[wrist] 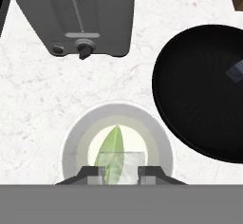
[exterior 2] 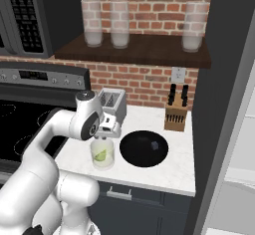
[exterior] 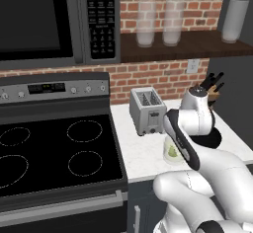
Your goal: Grab a lemon wedge from the fridge and one ice cube from the ice bowl, and put them in the glass of lemonade.
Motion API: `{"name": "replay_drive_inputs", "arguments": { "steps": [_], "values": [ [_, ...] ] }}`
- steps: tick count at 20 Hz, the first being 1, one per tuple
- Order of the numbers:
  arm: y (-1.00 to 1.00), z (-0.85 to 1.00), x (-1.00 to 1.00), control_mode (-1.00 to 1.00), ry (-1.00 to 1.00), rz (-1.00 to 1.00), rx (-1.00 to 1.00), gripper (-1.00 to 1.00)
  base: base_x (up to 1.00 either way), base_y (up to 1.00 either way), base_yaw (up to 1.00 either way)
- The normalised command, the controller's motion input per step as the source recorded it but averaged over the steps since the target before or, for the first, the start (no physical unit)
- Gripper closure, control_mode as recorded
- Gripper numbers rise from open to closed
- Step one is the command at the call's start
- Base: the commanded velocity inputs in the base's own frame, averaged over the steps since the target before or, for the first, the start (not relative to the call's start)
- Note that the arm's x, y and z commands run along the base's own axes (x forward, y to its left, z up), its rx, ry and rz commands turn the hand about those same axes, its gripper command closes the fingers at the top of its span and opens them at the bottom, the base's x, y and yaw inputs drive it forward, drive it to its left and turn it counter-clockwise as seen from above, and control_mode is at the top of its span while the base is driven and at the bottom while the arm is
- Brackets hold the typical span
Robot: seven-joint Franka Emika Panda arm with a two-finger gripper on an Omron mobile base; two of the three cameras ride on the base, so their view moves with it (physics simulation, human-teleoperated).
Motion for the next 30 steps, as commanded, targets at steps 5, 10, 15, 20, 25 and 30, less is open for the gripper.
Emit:
{"name": "replay_drive_inputs", "arguments": {
  "steps": [5, 10, 15, 20, 25, 30],
  "values": [
    [0.03, -0.06, 0.0, -1.0, 0.18, 0.0, 0.0, 1.0, 0.0, 0.0, 0.0],
    [0.03, 0.01, 0.0, -1.0, 0.07, -0.03, 0.0, 1.0, 0.0, 0.0, 0.0],
    [0.01, 0.0, 0.02, -1.0, 0.0, -0.01, 0.0, 1.0, 0.0, 0.0, 0.0],
    [0.0, 0.0, 0.14, -1.0, 0.0, 0.0, 0.0, 1.0, 0.0, 0.0, 0.0],
    [0.0, -0.13, 0.08, -1.0, 0.0, 0.0, 0.0, 1.0, 0.0, 0.0, 0.0],
    [0.0, -0.24, 0.0, -1.0, 0.0, 0.0, 0.02, 1.0, 0.0, 0.0, 0.0]
  ]
}}
